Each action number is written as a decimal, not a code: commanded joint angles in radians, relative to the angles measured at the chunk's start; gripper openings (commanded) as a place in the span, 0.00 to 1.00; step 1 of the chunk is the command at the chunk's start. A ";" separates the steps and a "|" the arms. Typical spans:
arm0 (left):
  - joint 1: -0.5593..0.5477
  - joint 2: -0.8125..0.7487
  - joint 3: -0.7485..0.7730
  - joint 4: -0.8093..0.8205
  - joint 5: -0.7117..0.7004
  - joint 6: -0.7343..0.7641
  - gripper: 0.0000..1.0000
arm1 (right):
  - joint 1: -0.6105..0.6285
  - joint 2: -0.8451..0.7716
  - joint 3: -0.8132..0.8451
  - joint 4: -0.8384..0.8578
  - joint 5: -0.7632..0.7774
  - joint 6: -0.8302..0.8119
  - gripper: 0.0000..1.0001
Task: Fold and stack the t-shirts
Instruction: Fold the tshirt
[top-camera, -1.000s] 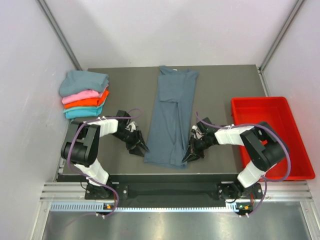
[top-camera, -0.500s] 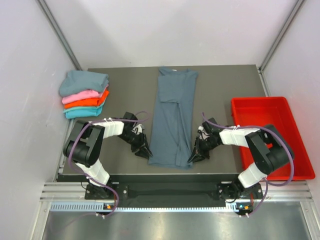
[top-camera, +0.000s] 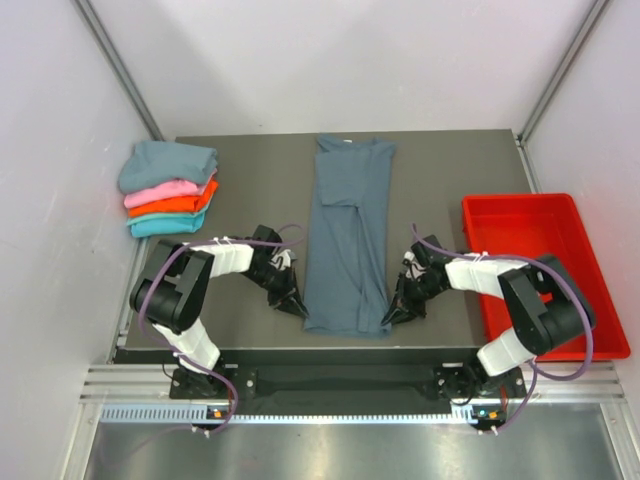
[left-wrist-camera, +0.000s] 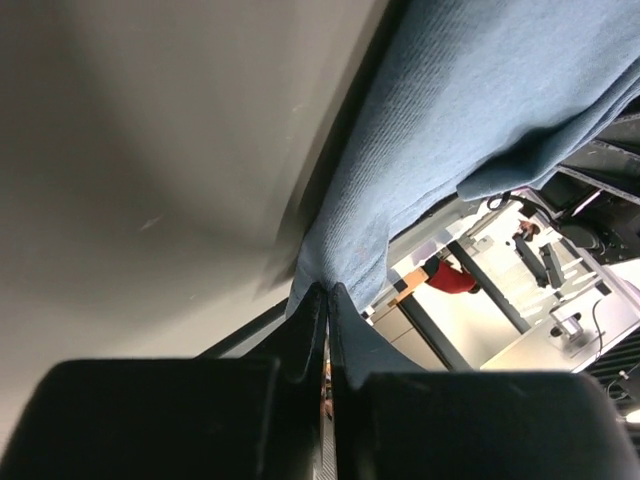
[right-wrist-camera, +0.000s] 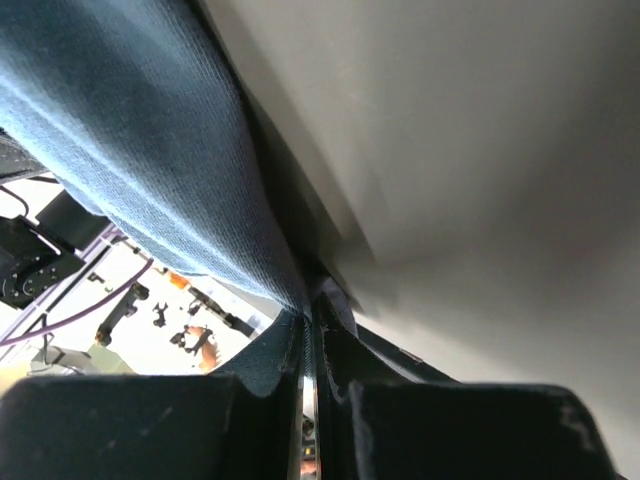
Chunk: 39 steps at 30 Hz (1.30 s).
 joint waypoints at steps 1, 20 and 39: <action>-0.011 0.000 0.023 0.029 0.031 -0.005 0.00 | -0.019 -0.040 -0.004 -0.029 0.016 -0.022 0.00; 0.007 -0.048 0.428 -0.127 -0.036 0.149 0.00 | -0.122 -0.121 0.407 -0.191 0.137 -0.215 0.00; 0.119 0.414 1.030 -0.116 -0.076 0.177 0.00 | -0.242 0.271 0.779 -0.060 0.136 -0.259 0.00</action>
